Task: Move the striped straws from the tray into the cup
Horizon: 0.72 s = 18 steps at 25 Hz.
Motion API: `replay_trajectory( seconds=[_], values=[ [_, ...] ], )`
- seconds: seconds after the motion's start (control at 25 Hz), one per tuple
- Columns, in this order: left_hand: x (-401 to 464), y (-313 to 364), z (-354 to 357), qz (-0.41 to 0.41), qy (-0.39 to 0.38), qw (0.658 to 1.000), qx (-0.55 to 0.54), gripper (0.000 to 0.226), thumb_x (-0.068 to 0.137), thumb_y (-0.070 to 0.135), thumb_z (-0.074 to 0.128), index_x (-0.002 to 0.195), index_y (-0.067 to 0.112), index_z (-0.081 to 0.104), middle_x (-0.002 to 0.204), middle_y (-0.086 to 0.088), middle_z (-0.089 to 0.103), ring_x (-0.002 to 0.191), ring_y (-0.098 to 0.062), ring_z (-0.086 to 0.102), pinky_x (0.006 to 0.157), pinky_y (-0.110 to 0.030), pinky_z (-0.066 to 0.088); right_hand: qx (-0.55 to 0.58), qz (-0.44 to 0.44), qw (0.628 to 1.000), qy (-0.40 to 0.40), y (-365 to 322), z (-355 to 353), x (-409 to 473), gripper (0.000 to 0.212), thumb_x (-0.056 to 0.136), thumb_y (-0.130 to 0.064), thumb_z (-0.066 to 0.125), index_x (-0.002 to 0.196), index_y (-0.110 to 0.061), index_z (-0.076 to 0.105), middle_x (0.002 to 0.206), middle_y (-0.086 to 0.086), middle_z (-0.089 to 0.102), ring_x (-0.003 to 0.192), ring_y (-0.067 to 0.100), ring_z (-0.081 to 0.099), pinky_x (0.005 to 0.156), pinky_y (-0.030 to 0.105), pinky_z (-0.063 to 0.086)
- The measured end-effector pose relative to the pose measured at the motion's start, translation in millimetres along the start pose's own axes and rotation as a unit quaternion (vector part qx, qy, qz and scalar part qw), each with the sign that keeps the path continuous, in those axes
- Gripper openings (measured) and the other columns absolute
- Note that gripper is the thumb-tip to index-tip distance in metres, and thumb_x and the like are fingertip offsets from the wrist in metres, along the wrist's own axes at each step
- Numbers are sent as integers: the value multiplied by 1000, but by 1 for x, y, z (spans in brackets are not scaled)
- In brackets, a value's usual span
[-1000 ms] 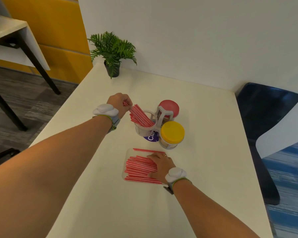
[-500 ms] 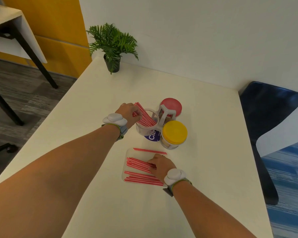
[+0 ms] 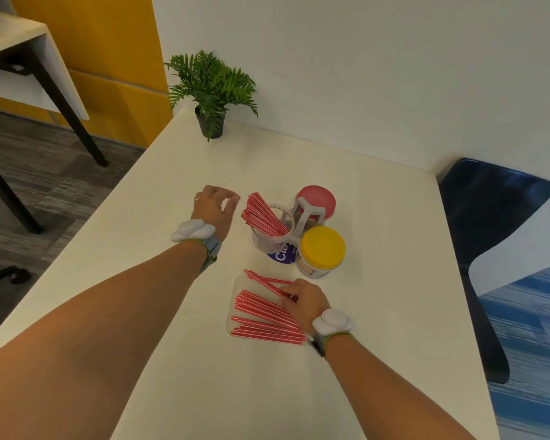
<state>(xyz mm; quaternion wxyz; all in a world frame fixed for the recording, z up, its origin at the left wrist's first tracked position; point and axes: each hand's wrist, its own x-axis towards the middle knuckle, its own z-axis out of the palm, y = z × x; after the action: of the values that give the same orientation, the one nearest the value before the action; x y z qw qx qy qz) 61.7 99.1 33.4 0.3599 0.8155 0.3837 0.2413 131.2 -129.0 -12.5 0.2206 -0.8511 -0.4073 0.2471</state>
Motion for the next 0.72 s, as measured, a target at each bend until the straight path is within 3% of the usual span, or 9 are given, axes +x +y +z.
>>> replay_trajectory(
  seconds=[0.12,0.28,0.48,0.6,0.72],
  values=[
    [-10,-23,-1,-67,21,998,2,23,90,23,50,101,9,64,110,-19,60,98,-38,53,88,-40,40,76,-5,994,76,-13,-13,6,20,84,-19,61,102,-13,68,90,12,65,79,23,57,74,31,45],
    [-35,-42,13,-67,-75,995,16,16,83,17,61,96,10,67,102,-17,66,77,-23,50,73,-29,38,137,-32,978,157,-40,-40,38,22,84,-17,62,105,-10,67,88,8,64,78,15,53,63,4,39],
    [-55,-49,37,-17,-243,966,88,25,76,22,70,101,20,69,105,-11,64,89,-24,51,81,-30,39,184,-81,962,184,-74,-70,88,22,85,-20,61,105,-12,67,86,2,61,79,14,55,65,0,38],
    [-58,-53,47,-13,-287,949,127,34,76,29,70,109,25,65,111,-9,61,94,-24,47,87,-33,40,189,-79,963,173,-80,-67,111,22,85,-19,62,105,-11,67,88,2,60,81,13,55,64,-5,35],
    [-57,-56,53,-24,-301,942,146,37,77,32,67,113,26,62,115,-9,57,107,-29,48,92,-36,41,155,-61,978,129,-69,-49,124,24,85,-19,62,107,-12,66,100,9,66,93,20,59,68,0,37]
  ],
)
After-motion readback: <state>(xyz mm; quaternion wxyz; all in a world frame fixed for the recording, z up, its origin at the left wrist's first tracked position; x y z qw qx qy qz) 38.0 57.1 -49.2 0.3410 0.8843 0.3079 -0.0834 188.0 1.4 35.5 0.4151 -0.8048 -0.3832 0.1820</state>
